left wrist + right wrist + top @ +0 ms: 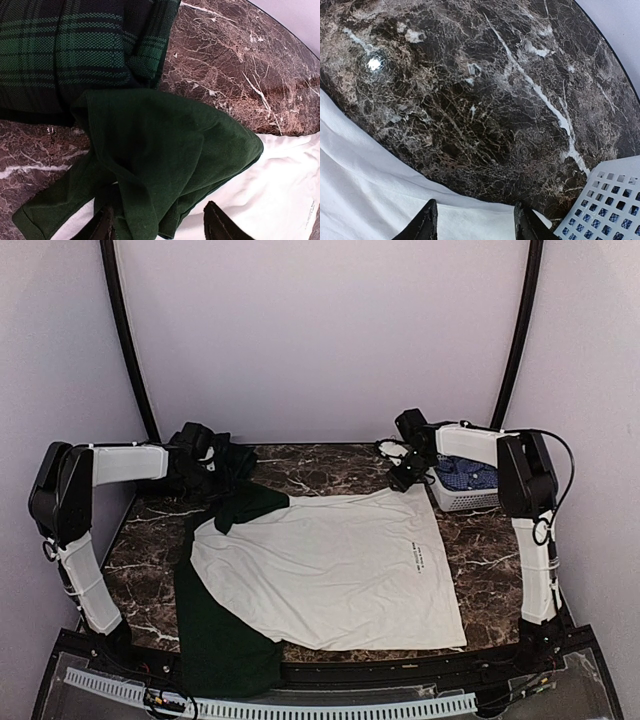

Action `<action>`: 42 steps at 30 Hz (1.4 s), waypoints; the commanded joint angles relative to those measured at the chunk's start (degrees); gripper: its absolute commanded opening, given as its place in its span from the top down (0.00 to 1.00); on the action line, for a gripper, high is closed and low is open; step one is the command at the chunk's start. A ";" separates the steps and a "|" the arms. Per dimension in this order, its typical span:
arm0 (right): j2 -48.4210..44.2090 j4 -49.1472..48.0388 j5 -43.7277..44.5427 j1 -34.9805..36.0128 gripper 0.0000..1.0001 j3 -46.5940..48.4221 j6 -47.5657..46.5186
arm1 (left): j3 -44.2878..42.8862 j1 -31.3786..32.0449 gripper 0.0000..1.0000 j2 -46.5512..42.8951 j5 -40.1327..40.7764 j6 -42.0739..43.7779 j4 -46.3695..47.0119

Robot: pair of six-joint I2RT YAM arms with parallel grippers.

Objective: Fold and stack the mixed laundry pile
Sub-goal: Flatten out the crumpled T-shirt at the center of the board, then move the bin to the corner of the board.

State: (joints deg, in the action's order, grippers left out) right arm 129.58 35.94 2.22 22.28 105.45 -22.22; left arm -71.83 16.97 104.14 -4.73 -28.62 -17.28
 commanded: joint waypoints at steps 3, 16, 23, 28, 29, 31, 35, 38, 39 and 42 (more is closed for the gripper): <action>3.27 0.33 2.07 -0.58 0.49 0.88 -1.19 | 0.78 -0.18 0.40 -2.47 -0.51 0.91 0.38; -1.16 -0.78 13.59 4.49 0.51 -1.09 -4.40 | 0.33 -0.18 0.39 -3.13 -1.32 0.73 -0.14; -4.81 0.86 19.79 5.18 0.45 -0.17 -1.64 | 2.20 -0.18 0.39 -5.36 -1.65 0.56 0.83; -20.12 0.85 11.72 6.11 0.40 -4.99 7.97 | 2.44 -0.17 0.39 -6.27 -1.73 0.92 0.45; -22.77 1.65 10.64 6.00 0.39 -6.58 10.87 | 2.59 -0.18 0.39 -6.60 -1.48 0.88 0.47; -27.61 3.22 8.57 5.69 0.38 -10.83 15.66 | 3.18 -0.18 0.39 -7.55 -1.68 0.61 1.14; -35.72 5.69 3.96 3.99 0.36 -20.75 25.86 | 3.73 -0.14 0.39 -8.45 -2.54 0.12 2.50; -42.10 6.07 2.98 2.11 0.33 -28.73 33.21 | 3.72 -0.18 0.39 -8.44 -3.17 -0.13 2.98; -44.16 5.68 2.11 0.75 0.32 -31.63 35.22 | 3.78 -0.18 0.39 -8.43 -3.30 -0.30 3.05; -47.92 3.68 1.38 -4.99 0.31 -39.05 38.11 | 3.92 -0.18 0.39 -8.41 -4.20 -0.65 3.86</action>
State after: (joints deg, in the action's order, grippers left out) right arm 84.75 38.50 6.35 23.35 74.70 6.28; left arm -68.93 16.97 98.32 -7.25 -28.75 -14.94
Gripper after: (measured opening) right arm 0.685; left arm 0.614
